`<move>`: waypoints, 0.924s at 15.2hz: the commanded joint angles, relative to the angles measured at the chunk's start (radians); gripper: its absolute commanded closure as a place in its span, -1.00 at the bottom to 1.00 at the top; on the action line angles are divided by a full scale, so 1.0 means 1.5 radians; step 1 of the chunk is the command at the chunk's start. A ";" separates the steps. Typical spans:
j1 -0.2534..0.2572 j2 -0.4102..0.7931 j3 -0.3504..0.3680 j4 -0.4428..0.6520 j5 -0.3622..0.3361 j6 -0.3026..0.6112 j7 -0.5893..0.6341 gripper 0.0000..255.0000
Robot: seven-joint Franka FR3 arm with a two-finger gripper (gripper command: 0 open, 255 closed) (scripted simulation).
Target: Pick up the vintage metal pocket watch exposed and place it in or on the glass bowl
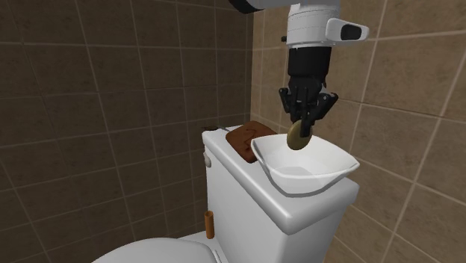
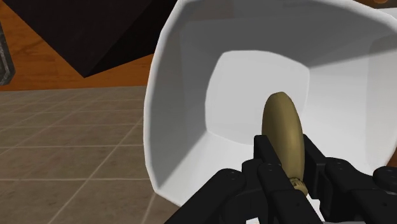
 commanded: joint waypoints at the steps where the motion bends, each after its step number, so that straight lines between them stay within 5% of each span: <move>1: 0.000 0.000 0.000 -0.002 0.000 0.002 0.000 1.00; 5: 0.000 0.000 0.000 -0.002 0.000 0.002 0.000 1.00; 6: 0.000 0.000 0.000 -0.002 0.000 0.002 0.000 -1.00; 11: 0.000 0.000 0.000 -0.002 0.000 0.002 0.000 -1.00; 14: -0.001 -0.007 -0.003 0.060 -0.001 -0.066 -0.001 -1.00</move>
